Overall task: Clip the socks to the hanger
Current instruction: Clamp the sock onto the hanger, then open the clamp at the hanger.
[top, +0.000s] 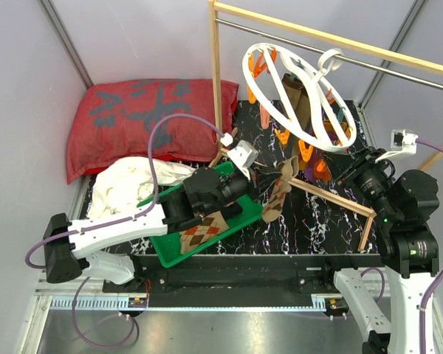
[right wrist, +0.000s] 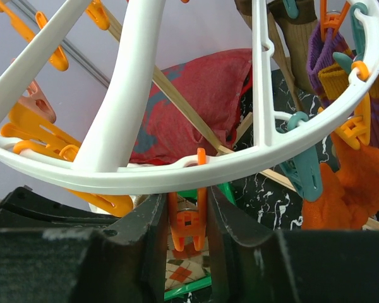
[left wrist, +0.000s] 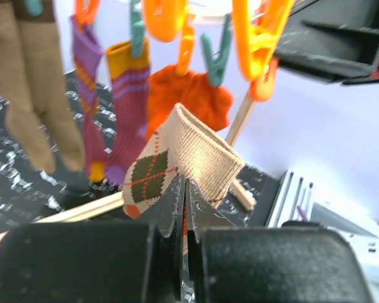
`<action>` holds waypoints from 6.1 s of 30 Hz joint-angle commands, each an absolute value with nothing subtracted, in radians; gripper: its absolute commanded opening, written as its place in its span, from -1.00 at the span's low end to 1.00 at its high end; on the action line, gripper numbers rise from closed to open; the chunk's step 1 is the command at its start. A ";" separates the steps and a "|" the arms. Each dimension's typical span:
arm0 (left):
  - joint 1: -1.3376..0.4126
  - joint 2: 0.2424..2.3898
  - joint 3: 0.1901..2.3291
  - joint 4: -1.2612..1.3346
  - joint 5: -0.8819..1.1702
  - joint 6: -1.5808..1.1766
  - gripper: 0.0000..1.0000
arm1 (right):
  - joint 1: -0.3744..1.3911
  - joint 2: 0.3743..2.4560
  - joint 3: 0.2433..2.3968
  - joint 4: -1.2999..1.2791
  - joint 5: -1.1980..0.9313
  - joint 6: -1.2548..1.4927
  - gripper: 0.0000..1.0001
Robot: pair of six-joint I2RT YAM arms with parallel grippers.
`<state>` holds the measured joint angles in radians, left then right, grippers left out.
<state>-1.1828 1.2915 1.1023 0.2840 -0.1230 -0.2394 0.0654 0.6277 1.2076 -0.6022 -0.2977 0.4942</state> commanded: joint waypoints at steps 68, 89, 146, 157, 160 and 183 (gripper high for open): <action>-1.256 1.560 1.347 0.460 -0.098 -0.270 -0.95 | 0.092 0.489 1.281 -0.632 -0.331 0.241 0.53; -1.256 1.508 1.298 0.522 -0.112 -0.204 -0.17 | 0.100 0.663 1.321 -0.483 -0.379 0.318 0.37; -1.132 1.601 1.342 0.672 0.177 -0.500 -1.00 | 0.100 0.583 1.149 -0.439 -0.416 0.462 0.40; -1.238 1.586 1.402 0.463 -0.130 -0.177 -1.00 | 0.100 0.646 1.275 -0.575 -0.321 0.431 0.51; -1.256 1.589 1.420 0.440 -0.175 -0.131 -1.00 | 0.100 0.661 1.279 -0.595 -0.310 0.426 0.48; -1.373 1.716 1.608 0.250 -0.439 0.144 -1.00 | 0.098 0.765 1.400 -0.643 -0.271 0.388 0.40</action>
<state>-1.3384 1.6848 1.5597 0.3004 -0.3946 0.0742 0.0940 0.7383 1.3426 -0.6895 -0.3195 0.3996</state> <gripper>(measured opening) 0.238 0.708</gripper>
